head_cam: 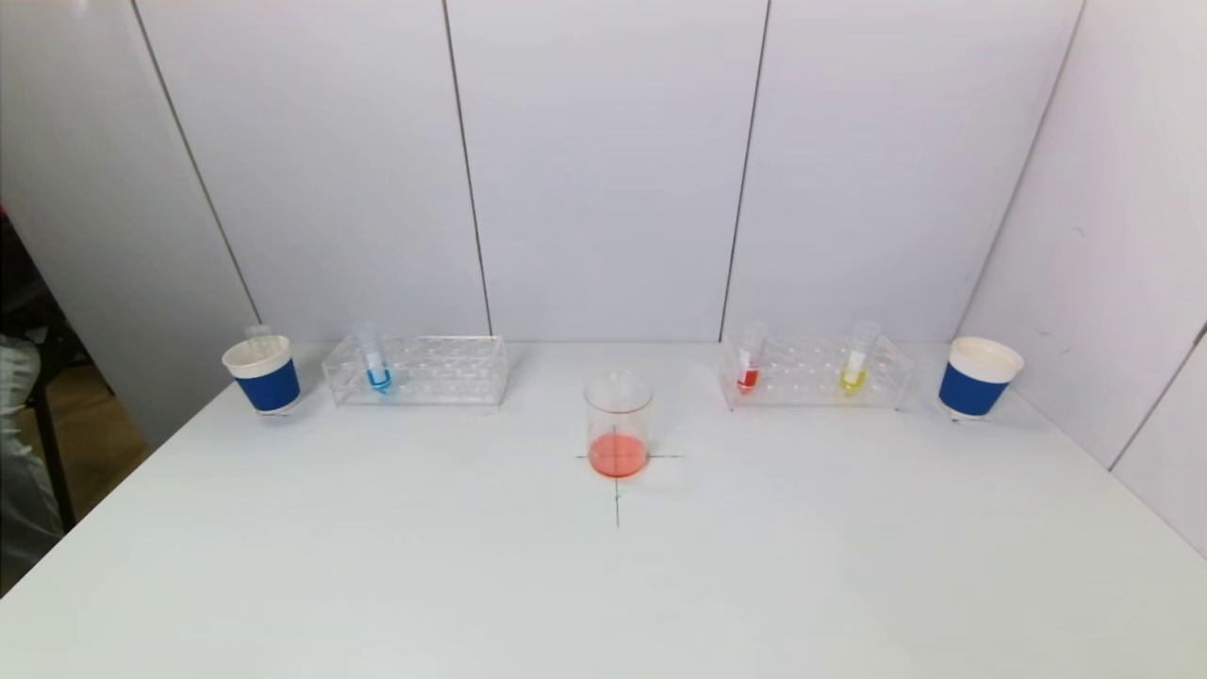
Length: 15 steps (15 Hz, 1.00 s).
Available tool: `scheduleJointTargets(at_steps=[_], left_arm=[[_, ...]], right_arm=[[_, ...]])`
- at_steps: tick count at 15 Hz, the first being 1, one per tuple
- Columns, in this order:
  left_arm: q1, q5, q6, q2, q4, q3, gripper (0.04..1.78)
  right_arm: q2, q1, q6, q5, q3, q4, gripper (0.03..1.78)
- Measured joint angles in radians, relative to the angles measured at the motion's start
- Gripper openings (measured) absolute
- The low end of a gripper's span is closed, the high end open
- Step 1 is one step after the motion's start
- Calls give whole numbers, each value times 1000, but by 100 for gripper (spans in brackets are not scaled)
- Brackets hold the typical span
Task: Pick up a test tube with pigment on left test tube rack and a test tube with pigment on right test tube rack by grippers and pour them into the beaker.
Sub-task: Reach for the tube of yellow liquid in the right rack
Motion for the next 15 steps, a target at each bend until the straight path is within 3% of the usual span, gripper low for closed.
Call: scheduleJointTargets(at_steps=[4, 15], left_arm=[[1, 45, -54, 0, -10, 10, 176], [4, 45, -56, 1, -16, 10, 176]], right_arm=[[0, 0, 0, 0, 0, 0, 177], [0, 0, -2, 0, 0, 0, 177]])
